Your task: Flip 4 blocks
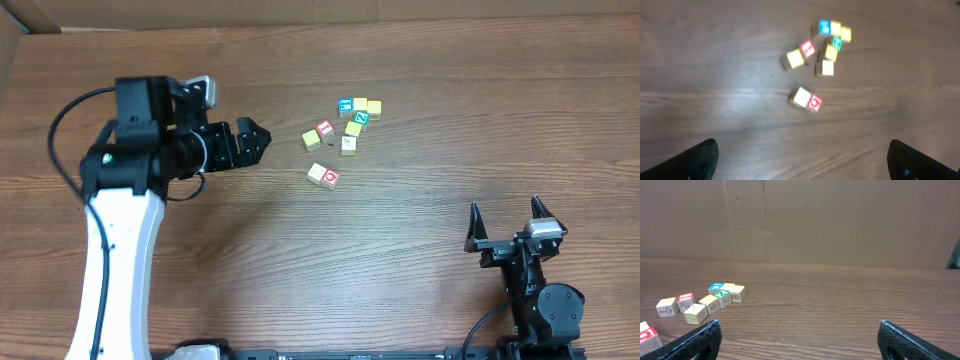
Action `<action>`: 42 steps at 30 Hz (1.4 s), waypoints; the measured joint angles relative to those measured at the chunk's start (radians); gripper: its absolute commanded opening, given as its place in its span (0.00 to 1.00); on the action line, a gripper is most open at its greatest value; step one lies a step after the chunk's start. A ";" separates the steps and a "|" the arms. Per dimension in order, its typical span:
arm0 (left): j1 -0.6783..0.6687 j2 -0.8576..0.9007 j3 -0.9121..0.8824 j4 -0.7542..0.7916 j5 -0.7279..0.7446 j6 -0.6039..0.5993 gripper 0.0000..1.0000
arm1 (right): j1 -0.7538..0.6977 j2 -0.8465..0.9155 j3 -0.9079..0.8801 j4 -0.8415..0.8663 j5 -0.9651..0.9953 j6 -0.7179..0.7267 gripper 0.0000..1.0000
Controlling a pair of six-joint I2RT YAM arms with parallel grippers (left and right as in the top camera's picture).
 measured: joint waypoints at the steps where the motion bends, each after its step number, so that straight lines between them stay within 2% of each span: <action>1: -0.002 0.023 0.000 -0.003 0.006 -0.001 1.00 | 0.000 0.000 0.000 -0.001 0.000 0.000 1.00; 4: -0.018 0.088 0.000 -0.006 -0.002 -0.007 1.00 | 0.000 0.000 0.000 0.000 0.000 0.000 1.00; 9: -0.084 0.179 0.000 -0.023 -0.094 -0.029 1.00 | 0.000 0.000 0.000 0.000 0.000 0.001 1.00; 16: -0.182 0.270 0.000 0.024 -0.168 -0.049 0.97 | 0.000 0.000 0.000 0.000 0.000 0.000 1.00; 23: -0.206 0.283 0.000 0.054 -0.180 -0.080 0.12 | 0.000 0.000 0.000 0.000 0.000 0.000 1.00; 24: -0.211 0.283 0.000 0.054 -0.188 -0.084 0.04 | 0.000 0.000 0.000 0.000 0.000 0.000 1.00; 33: -0.269 0.294 0.000 0.035 -0.336 -0.176 0.04 | 0.000 0.000 0.000 0.000 0.000 0.000 1.00; 42: -0.322 0.356 0.000 0.035 -0.370 -0.192 0.04 | 0.000 0.000 0.000 0.000 0.000 0.001 1.00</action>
